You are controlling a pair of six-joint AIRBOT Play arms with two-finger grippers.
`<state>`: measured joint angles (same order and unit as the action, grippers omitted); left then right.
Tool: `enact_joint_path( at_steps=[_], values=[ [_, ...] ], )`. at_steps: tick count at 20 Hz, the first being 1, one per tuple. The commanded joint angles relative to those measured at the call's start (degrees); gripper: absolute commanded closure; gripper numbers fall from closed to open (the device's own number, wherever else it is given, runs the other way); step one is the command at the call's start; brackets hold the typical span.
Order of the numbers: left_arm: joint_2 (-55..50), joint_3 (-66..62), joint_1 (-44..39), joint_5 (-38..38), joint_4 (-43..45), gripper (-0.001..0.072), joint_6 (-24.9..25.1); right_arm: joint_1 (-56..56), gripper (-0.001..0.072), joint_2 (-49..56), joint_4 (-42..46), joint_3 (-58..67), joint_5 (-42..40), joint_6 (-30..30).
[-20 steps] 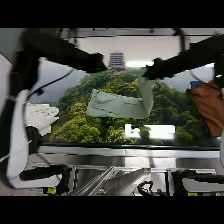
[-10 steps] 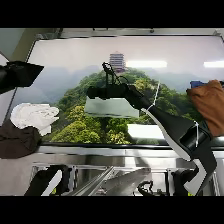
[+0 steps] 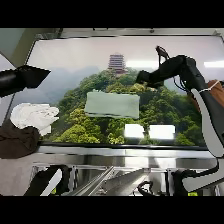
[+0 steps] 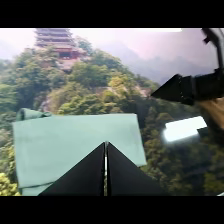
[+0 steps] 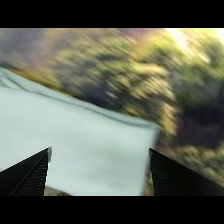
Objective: Fold the shirts.
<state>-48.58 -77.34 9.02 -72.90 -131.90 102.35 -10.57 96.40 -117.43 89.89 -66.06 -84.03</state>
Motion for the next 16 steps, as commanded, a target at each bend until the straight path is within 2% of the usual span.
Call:
enact_joint_path(
  at_steps=[1, 3, 6, 12, 13, 14, 15, 16],
  values=[
    [-2.6, 0.1, 0.1, -0.3, -5.1, 0.0691, 0.2, 4.5, 0.0005, 1.7, -7.1, -8.2, -3.6, -4.9],
    [-3.1, 0.1, 0.1, -0.4, -6.2, 0.0692, 0.2, 4.6, 0.0005, 5.3, -12.8, -9.9, -2.8, -8.9],
    [-3.1, 0.1, 0.1, -0.8, -6.2, 0.0692, 0.1, 3.8, 0.0005, 10.2, -18.8, -9.9, -1.9, -11.6],
    [-2.0, 0.1, 0.1, -1.0, -6.1, 0.0692, 0.1, -0.9, 0.0022, 12.1, -19.7, -9.9, 1.8, -12.0],
    [-2.0, 0.1, 0.1, -1.0, -6.1, 0.0692, 0.1, -1.1, 0.0239, 12.1, -20.4, -9.9, 2.1, -12.0],
    [-2.0, 0.1, 0.1, -1.0, -6.1, 0.0692, 0.1, -1.3, 0.0547, 12.1, -20.9, -9.9, 2.5, -12.0],
    [-2.0, 0.1, 0.1, -1.1, -6.1, 0.0692, 0.1, -1.4, 0.0620, 12.1, -21.3, -9.9, 2.9, -12.0],
    [-2.0, 0.1, 0.1, -1.1, -6.1, 0.0691, 0.1, -1.4, 0.0624, 12.0, -21.6, -9.9, 3.0, -12.0]
  ],
)
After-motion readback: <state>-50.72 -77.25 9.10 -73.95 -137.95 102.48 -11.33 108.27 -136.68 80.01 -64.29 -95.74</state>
